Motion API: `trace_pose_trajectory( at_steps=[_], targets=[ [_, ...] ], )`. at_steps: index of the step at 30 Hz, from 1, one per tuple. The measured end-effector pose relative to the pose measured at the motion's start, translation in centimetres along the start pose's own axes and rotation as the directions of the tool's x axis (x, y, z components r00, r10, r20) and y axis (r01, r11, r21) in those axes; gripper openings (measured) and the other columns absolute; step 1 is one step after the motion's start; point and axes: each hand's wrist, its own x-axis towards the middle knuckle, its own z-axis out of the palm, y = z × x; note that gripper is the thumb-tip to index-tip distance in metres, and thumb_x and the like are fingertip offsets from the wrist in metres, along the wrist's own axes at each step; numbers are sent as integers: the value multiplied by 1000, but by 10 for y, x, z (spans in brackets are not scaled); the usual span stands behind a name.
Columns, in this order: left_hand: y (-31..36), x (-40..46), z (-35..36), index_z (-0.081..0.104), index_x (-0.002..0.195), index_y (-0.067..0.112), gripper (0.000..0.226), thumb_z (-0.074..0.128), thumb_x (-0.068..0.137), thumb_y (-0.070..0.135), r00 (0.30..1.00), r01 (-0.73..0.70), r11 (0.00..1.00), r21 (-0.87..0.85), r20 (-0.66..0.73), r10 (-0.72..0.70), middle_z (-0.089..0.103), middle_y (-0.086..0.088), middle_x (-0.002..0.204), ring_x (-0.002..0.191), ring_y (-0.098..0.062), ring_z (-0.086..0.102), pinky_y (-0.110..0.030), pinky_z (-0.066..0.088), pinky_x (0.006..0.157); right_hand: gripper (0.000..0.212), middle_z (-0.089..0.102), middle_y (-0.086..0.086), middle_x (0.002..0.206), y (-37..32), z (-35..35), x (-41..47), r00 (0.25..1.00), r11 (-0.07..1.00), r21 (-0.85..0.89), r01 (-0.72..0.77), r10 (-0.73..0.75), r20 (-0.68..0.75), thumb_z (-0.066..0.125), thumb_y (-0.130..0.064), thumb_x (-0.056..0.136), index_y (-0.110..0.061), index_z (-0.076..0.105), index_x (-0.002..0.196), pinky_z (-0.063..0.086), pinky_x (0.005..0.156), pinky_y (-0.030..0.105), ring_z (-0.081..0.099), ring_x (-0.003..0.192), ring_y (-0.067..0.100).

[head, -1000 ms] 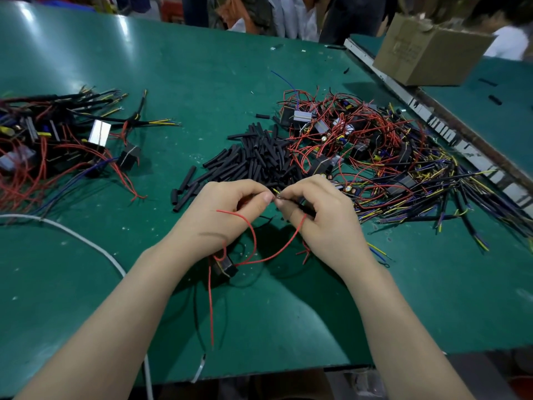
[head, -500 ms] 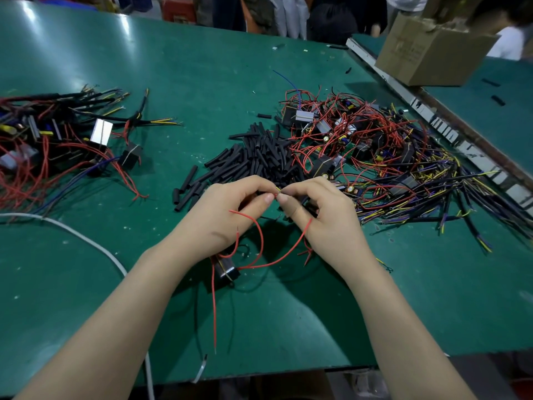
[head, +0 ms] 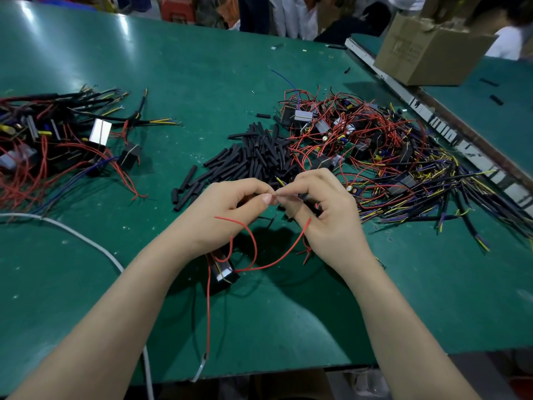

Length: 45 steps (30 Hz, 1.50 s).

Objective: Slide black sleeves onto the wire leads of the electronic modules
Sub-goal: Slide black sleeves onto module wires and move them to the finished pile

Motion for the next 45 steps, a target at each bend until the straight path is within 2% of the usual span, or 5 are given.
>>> trace_pose_trajectory(
  at_steps=[14, 23, 29, 36, 45],
  targets=[
    [7, -3, 5, 61, 88, 34, 12, 53, 95, 28, 998, -3, 996, 85, -62, 8, 64, -12, 74, 64, -24, 53, -37, 44, 66, 16, 64, -8, 84, -6, -6, 5, 974, 972, 109, -210, 198, 110, 57, -19, 95, -22, 69, 85, 36, 80, 9, 54, 82, -5],
    [3, -3, 8, 61, 95, 28, 9, 52, 95, 25, 993, -69, 977, 201, -84, 87, 60, 3, 66, 62, -11, 51, -24, 39, 59, 4, 67, 0, 75, -1, -5, 6, 909, 857, 304, -416, 388, 150, 78, -22, 78, -22, 74, 77, 43, 71, 32, 54, 72, 17],
    [3, -3, 7, 59, 91, 27, 11, 50, 96, 29, 988, -83, 969, 231, -111, 111, 56, 7, 61, 57, -8, 50, -32, 41, 62, 10, 65, -7, 86, 5, -5, 2, 975, 981, 44, -191, 184, 128, 73, -27, 83, -22, 75, 91, 48, 81, 30, 62, 83, 10],
    [3, -3, 8, 56, 85, 28, 10, 54, 94, 25, 988, -85, 973, 216, -106, 109, 55, 0, 57, 57, -17, 48, -26, 37, 54, 15, 63, -4, 87, 11, -2, -2, 997, 979, -191, 68, -57, 60, 67, -29, 87, -15, 71, 89, 50, 63, 43, 61, 79, 18],
    [5, -4, 7, 58, 83, 29, 11, 58, 93, 25, 990, -74, 982, 171, -107, 94, 52, 9, 57, 56, -2, 47, -9, 32, 53, 14, 66, -3, 92, 6, -1, -4, 994, 938, -332, 105, -102, 27, 63, -25, 90, -14, 71, 90, 52, 61, 40, 64, 82, 20]
  ],
)
